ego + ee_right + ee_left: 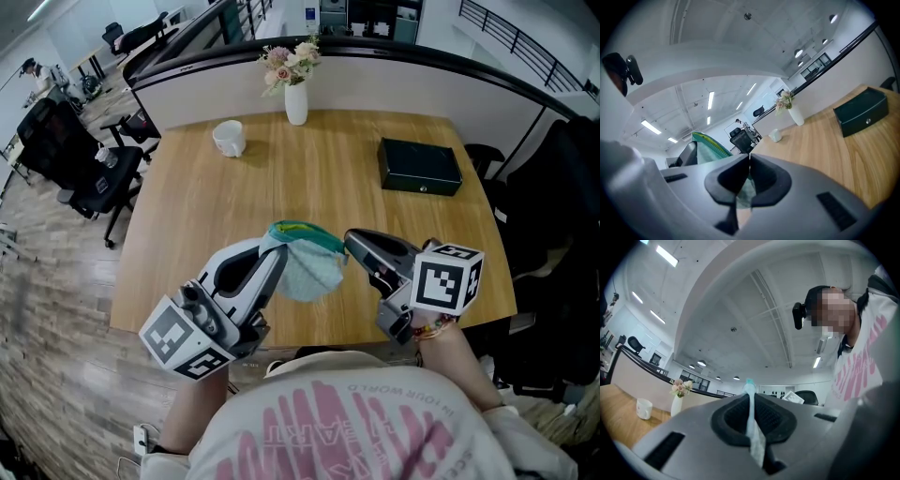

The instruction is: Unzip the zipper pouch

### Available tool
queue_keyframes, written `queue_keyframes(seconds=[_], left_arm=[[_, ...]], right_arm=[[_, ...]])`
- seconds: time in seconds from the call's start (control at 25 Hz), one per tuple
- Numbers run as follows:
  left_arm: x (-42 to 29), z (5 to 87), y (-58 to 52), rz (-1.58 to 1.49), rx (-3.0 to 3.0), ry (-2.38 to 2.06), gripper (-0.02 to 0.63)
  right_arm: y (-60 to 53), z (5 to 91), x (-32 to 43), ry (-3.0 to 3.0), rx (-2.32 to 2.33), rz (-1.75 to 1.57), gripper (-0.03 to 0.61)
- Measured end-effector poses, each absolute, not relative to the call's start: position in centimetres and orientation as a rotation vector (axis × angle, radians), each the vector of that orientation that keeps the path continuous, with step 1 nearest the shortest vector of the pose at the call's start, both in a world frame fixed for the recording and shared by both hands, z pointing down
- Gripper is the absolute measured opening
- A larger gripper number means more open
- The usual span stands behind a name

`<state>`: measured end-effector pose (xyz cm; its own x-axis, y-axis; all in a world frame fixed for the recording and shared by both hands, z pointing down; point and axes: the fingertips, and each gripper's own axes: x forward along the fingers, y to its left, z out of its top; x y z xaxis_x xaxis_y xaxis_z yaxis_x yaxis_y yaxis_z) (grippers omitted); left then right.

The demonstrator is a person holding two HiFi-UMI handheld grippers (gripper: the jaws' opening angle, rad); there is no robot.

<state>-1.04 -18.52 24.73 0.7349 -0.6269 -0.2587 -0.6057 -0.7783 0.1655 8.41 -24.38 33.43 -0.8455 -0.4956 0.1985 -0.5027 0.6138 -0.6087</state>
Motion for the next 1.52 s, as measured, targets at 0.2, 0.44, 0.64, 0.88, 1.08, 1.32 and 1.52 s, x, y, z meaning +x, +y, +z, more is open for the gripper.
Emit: queue_keyframes(seconds=[0.2, 0.44, 0.64, 0.88, 1.08, 1.32, 1.52], left_arm=[[-1.6, 24.7, -18.7, -0.495, 2.844, -1.018, 0.008], [-2.5, 24.8, -18.8, -0.499, 2.844, -1.020, 0.008], [-4.1, 24.9, -19.2, -0.503, 2.840, -1.034, 0.008], [-6.6, 25.6, -20.0, -0.500, 2.797, -1.051, 0.008], [-10.6, 24.9, -20.3, -0.611, 2.749, -1.059, 0.008], [-15.4, 27.3, -21.1, -0.466, 2.687, -1.230, 0.008], [-18.6, 31.5, -21.4, -0.316, 2.590, -1.317, 0.008]], right_arm=[[-24.7, 34.1, 8.5, -2.787, 0.889, 1.073, 0.005], [-24.9, 34.3, 7.7, -2.788, 0.887, 1.086, 0.006], [-25.3, 34.8, 6.4, -2.781, 0.879, 1.111, 0.014], [-25.4, 36.6, 3.8, -2.734, 0.855, 1.170, 0.043], [-25.2, 40.2, 1.5, -2.622, 0.868, 1.184, -0.002], [-25.1, 43.9, -1.7, -2.470, 0.933, 1.235, 0.000], [-26.1, 43.7, -3.9, -2.492, 1.053, 1.286, -0.002]])
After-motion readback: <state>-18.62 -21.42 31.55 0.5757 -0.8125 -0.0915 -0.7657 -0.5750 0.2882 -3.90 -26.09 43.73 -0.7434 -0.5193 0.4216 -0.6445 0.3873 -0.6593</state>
